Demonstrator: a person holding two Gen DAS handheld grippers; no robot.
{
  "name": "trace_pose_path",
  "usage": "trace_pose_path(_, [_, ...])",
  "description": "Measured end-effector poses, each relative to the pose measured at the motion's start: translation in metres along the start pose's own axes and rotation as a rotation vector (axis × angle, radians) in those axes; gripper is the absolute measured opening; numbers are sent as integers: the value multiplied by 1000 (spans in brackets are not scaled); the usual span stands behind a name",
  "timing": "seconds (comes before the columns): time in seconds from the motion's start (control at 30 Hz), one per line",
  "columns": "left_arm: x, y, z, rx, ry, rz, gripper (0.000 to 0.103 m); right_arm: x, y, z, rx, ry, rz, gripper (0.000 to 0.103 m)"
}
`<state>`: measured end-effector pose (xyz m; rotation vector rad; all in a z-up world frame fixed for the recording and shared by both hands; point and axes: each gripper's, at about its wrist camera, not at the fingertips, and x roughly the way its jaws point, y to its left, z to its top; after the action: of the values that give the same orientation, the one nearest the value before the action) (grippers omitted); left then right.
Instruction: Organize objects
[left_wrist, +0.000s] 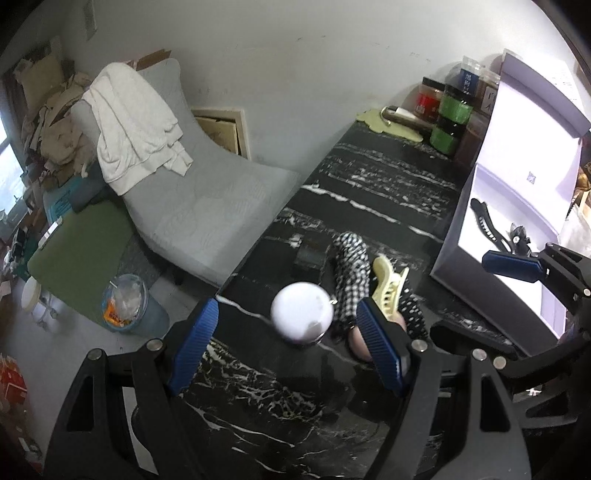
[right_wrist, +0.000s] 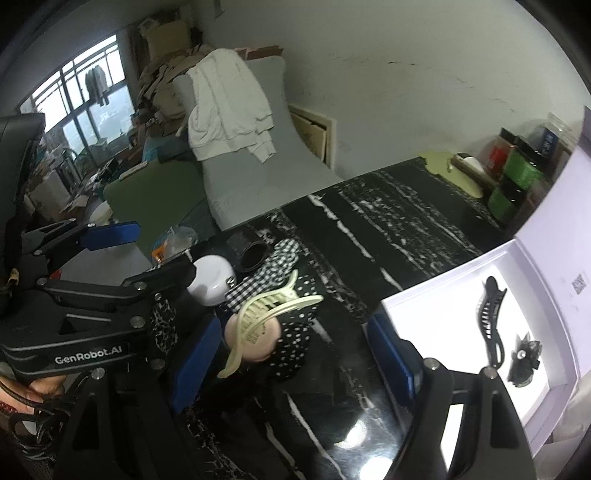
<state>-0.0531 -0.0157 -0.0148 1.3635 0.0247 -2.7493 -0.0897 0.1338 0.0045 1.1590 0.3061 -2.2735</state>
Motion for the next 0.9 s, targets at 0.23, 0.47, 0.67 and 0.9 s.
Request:
trace_pose_path(0.23, [14,6,-14,-1,20,-23,77,17,10,-5,-35,38,11,83])
trace_pose_path(0.47, [25,10,-21,7,39,-20,77,26,17,-11,-58,51,28,83])
trace_pose_path(0.67, [29,10,-23,46,36,-8,77,34,22,-17,-69,47,16,67])
trace_pose_path(0.9, [37,11,-26,69,42,-50,77,39,20,-24,-49,32,59,34])
